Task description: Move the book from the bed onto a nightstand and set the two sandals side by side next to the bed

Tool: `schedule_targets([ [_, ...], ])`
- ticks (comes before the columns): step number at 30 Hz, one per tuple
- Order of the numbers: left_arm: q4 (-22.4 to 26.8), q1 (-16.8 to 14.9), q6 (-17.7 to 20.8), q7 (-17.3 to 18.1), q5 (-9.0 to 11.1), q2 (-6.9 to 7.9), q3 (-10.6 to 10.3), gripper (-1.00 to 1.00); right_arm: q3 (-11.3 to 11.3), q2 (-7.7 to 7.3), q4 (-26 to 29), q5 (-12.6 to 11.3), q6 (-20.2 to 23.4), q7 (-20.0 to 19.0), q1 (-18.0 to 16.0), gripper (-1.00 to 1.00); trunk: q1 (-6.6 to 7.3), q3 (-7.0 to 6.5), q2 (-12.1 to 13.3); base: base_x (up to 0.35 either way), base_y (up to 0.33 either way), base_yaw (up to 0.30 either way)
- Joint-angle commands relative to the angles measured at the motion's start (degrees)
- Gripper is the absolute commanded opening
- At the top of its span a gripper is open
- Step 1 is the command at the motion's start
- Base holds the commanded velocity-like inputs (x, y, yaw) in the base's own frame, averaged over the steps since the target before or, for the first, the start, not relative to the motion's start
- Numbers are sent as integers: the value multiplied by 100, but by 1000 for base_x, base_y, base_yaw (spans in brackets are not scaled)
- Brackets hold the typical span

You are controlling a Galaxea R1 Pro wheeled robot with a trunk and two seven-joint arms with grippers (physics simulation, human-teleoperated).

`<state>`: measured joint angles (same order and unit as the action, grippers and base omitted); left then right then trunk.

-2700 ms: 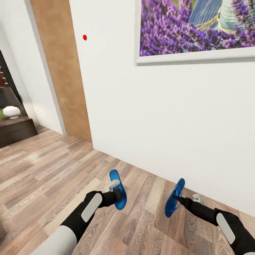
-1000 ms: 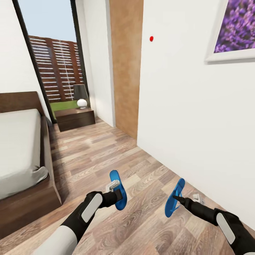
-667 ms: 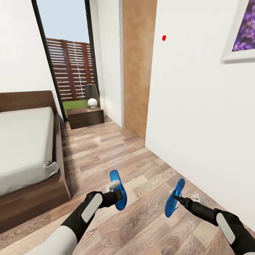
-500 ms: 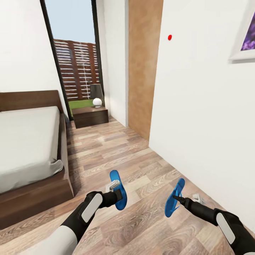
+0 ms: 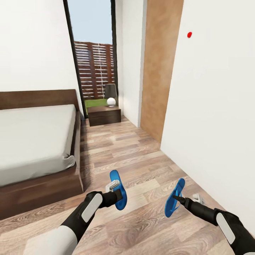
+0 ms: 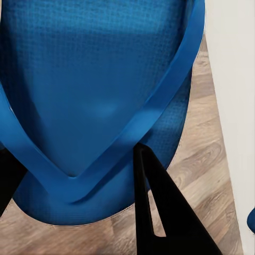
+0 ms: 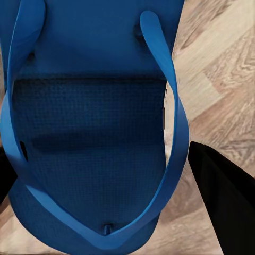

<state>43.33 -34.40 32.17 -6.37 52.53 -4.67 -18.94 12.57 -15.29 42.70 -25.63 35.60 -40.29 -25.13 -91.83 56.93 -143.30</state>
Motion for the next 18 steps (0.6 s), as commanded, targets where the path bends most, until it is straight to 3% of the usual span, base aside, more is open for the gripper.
schedule_targets([
  [1,8,-3,14,-66,55,1,-13,-100,10,0,2,-32,44,-5,-1,-100,0,6,-2,89,-106,243],
  [18,-55,0,-27,-57,55,-15,-13,-100,5,0,2,-26,44,-5,-2,-100,0,6,-2,161,-106,74],
])
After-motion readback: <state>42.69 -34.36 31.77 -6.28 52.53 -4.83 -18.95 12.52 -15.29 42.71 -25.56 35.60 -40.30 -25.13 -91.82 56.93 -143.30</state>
